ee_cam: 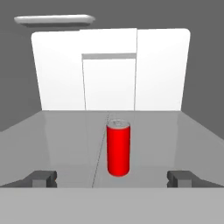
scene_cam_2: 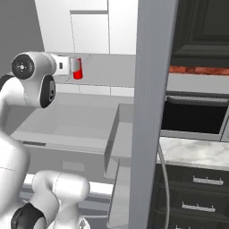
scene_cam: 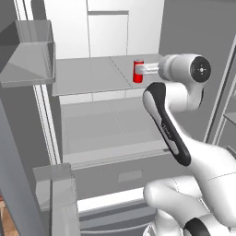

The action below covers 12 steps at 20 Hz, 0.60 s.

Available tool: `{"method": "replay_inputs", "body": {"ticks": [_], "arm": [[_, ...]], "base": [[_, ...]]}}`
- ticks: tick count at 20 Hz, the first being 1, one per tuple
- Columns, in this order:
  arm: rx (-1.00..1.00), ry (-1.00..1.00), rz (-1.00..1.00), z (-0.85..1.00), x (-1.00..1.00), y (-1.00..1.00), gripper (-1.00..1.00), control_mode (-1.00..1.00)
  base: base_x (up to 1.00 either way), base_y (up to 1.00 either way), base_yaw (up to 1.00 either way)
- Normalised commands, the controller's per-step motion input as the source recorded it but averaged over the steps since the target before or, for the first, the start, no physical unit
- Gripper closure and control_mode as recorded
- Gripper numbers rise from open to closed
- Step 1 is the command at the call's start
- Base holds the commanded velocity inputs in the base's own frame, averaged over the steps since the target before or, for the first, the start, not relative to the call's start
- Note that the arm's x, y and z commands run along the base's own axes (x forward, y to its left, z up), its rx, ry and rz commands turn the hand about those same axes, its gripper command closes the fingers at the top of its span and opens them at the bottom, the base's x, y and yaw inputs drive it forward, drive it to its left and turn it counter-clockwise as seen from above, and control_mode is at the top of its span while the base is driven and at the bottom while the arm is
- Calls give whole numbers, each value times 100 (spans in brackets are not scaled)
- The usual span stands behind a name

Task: Open the fridge, grab two sodas, and place both sodas inside the bowl with ice on the dining counter.

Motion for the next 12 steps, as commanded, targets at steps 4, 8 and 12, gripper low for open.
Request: {"method": "replay_inputs", "body": {"ticks": [4, 8, 12], "arm": [[-3, 1, -1, -9, 55, 0, -100, -100], [-5, 4, 0, -8, 49, 0, -100, -100], [-3, 4, 0, -7, 44, 0, -100, -100]], "base": [[0, 0, 0], [0, 0, 0], [0, 0, 0]]}}
